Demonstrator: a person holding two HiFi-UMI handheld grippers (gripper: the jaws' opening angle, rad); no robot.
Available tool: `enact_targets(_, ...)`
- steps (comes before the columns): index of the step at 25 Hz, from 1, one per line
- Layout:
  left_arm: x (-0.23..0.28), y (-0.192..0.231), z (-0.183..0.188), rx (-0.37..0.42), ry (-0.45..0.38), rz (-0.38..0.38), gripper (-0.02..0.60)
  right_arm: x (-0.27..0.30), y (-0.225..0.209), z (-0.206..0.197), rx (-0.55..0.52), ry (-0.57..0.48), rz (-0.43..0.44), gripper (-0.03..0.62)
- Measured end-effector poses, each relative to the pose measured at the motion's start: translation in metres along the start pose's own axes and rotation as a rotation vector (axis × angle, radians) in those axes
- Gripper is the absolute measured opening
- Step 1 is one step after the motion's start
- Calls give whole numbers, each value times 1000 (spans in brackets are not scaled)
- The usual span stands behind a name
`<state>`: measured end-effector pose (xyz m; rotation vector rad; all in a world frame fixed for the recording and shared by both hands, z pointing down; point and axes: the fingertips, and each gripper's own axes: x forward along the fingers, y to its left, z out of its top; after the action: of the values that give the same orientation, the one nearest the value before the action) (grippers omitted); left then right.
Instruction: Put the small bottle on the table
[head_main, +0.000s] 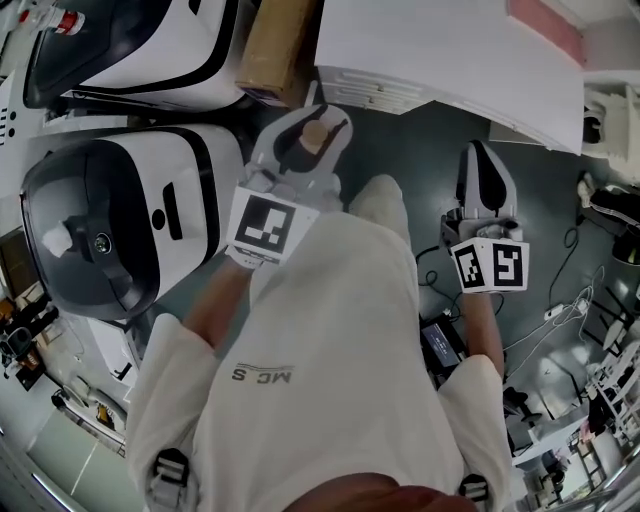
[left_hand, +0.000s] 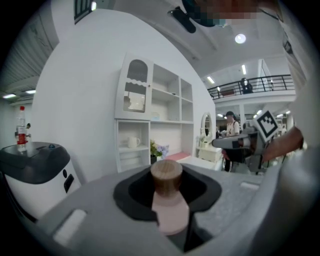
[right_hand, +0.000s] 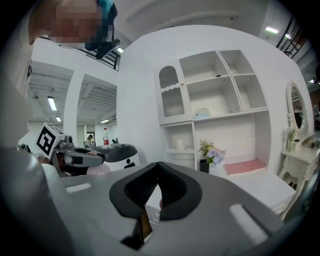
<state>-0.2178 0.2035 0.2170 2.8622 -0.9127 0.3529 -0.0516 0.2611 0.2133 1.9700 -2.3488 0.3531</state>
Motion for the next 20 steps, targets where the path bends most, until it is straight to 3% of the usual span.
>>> enact_targets(6, 18, 28, -3, -11, 12, 10, 112, 31, 4, 2, -13, 10, 20, -8)
enact_targets(10, 47, 45, 3, 4, 35, 16, 112, 63, -20, 9, -5, 8, 25, -8)
enact_targets(20, 151, 88, 42, -1, 24, 112, 114, 168, -99, 43, -18, -10, 147, -8)
